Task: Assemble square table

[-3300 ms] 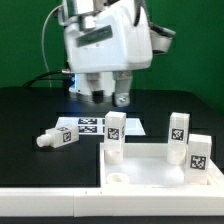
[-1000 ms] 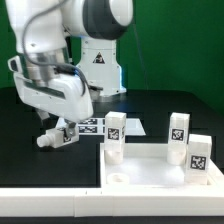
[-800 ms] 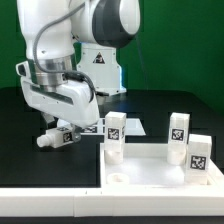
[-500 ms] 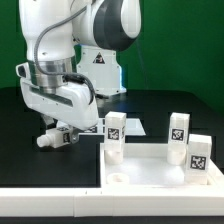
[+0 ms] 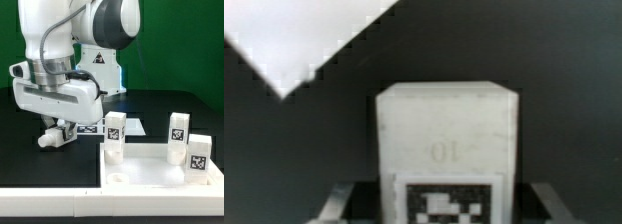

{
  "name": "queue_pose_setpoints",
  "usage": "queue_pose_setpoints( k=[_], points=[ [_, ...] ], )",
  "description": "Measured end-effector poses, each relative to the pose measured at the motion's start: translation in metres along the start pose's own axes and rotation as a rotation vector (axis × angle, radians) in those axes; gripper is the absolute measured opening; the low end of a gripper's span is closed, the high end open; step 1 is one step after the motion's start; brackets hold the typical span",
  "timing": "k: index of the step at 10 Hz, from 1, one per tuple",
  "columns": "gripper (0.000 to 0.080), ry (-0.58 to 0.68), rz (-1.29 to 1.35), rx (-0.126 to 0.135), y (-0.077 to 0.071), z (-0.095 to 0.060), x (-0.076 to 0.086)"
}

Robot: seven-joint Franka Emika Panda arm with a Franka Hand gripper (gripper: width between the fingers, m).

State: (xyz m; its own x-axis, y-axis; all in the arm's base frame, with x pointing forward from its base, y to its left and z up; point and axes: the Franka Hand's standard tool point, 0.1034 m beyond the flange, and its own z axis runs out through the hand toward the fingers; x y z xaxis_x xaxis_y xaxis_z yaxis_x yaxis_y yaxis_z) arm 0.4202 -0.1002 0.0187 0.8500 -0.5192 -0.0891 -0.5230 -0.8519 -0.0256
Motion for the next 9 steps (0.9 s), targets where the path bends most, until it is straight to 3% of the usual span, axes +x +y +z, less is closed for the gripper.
queue_pose_setpoints(
  k=[2,5,6,8,9],
  points=[
    [0.0281,0.033,-0.321,-0.008,0.01,-0.005,-0.002],
    [0.0281,0.028,-0.466,-0.018,0.012,-0.005,-0.001],
    [0.0281,0.033,-0.604,-0.031,0.009,-0.006,0.0],
    [0.0281,0.047,-0.989,-0.038,-0.018,-0.012,-0.008],
    [0.0281,0.042,-1.017,-0.043,-0.013,-0.01,-0.007]
  ],
)
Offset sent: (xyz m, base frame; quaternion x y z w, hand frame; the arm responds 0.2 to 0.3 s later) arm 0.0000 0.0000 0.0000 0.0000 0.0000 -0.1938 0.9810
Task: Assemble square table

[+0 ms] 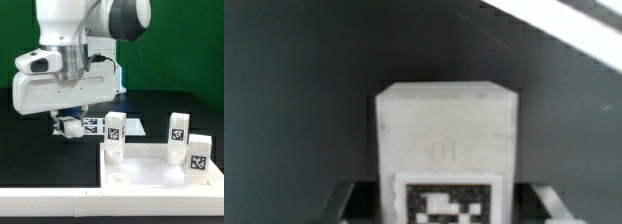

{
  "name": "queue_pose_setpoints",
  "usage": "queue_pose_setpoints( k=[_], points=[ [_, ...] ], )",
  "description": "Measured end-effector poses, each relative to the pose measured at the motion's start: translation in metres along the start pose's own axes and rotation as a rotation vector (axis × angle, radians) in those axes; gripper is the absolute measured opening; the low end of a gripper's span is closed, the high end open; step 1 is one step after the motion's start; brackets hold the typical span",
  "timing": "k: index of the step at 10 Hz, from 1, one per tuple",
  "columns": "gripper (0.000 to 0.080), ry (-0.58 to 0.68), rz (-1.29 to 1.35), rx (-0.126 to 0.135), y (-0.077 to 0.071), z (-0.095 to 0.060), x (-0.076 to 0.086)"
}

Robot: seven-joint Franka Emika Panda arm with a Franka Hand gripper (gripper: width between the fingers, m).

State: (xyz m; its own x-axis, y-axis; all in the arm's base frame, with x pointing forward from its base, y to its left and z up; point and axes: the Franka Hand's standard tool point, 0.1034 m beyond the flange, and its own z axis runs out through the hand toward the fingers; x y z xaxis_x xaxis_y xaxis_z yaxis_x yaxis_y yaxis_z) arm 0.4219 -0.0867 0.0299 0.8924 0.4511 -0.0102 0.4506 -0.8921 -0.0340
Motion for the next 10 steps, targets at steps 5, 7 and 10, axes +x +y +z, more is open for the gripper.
queue_pose_setpoints(
  k=[5,7,10],
  points=[
    [0.0281,0.006,-0.679,-0.066,0.02,-0.005,-0.001],
    [0.0281,-0.004,-0.806,-0.062,0.02,-0.004,-0.001],
    [0.0281,-0.043,-1.033,-0.069,0.027,-0.003,-0.006]
  ],
)
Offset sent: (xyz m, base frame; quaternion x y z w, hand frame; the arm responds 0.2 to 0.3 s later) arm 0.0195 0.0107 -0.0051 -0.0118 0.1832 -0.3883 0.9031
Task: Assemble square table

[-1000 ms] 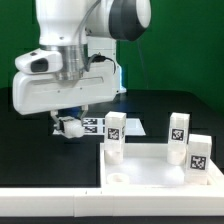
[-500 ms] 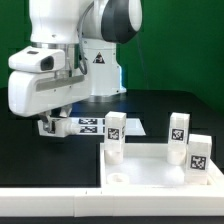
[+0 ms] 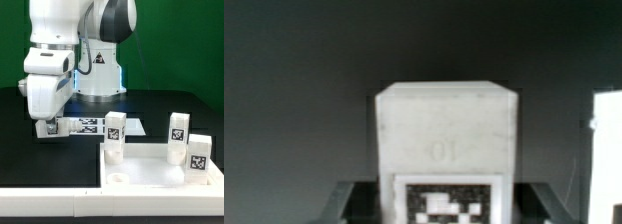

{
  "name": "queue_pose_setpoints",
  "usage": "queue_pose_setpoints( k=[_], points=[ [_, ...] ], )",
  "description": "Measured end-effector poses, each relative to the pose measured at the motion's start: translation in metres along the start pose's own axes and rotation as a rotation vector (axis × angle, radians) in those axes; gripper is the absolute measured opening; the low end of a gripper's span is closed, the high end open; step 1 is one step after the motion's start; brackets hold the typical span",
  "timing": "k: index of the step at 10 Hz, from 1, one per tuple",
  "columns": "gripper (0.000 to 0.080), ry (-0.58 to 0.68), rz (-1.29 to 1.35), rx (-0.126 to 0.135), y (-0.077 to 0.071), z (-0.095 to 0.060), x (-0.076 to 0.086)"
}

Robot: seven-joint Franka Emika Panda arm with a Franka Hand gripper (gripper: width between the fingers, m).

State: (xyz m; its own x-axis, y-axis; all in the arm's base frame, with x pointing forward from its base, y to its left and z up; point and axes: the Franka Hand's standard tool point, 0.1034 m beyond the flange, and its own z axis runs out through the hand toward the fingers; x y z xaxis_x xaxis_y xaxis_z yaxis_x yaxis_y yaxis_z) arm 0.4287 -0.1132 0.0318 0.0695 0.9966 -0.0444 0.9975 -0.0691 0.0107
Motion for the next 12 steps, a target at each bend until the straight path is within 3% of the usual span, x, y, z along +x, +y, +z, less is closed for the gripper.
queue_pose_setpoints(
  k=[1,2,3,6,7,8,9,12],
  points=[
    [0.0281,0.001,-0.277,0.003,-0.003,0.005,-0.011],
    [0.0281,0.023,-0.411,0.028,-0.008,0.009,-0.009],
    [0.0281,0.02,-0.541,0.034,-0.008,0.01,-0.001],
    [0.0281,-0.004,-0.709,0.047,-0.01,0.011,-0.009],
    [0.0281,0.008,-0.828,0.085,-0.015,0.013,-0.013],
    [0.0282,0.059,-0.956,0.166,-0.019,0.015,-0.016],
    [0.0282,0.075,-1.033,0.183,-0.015,0.014,-0.012],
    [0.0352,0.074,-1.069,0.186,-0.017,0.015,-0.015]
  ],
)
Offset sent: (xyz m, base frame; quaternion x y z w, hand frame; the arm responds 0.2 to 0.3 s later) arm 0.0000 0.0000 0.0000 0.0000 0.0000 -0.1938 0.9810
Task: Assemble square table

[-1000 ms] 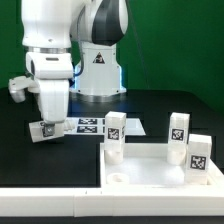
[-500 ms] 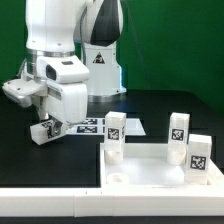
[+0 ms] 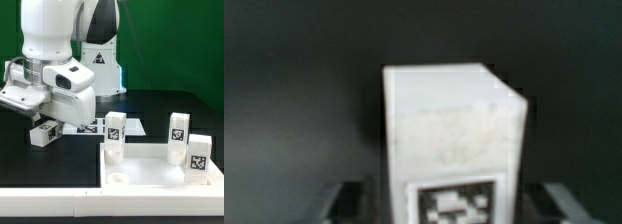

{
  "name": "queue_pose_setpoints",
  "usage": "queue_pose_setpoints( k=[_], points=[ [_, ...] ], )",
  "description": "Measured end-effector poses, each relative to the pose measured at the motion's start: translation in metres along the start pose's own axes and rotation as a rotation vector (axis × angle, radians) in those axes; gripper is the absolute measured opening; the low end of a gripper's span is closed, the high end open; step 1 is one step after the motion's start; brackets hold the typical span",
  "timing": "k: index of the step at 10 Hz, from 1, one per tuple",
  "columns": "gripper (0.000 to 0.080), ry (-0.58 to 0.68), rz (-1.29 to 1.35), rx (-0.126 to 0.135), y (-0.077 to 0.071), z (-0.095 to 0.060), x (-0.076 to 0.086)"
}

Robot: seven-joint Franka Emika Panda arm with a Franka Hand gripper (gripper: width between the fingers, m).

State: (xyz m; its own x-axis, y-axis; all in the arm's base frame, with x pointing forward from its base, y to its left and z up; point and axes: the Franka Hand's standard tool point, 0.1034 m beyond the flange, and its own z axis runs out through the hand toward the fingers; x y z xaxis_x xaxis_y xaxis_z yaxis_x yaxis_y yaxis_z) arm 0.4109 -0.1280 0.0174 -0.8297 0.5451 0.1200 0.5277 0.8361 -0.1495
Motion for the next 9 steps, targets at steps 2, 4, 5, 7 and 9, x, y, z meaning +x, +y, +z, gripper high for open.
queue_pose_setpoints(
  k=[2,4,5,7,9],
  points=[
    [0.0533,0.001,0.019,0.0,-0.001,0.0,0.0],
    [0.0643,-0.031,0.095,-0.011,-0.005,-0.017,-0.01],
    [0.0643,-0.06,0.204,-0.024,-0.005,-0.033,-0.016],
    [0.0649,-0.091,0.569,-0.055,0.002,-0.046,-0.022],
    [0.0649,-0.097,0.762,-0.064,0.007,-0.044,-0.019]
  ],
)
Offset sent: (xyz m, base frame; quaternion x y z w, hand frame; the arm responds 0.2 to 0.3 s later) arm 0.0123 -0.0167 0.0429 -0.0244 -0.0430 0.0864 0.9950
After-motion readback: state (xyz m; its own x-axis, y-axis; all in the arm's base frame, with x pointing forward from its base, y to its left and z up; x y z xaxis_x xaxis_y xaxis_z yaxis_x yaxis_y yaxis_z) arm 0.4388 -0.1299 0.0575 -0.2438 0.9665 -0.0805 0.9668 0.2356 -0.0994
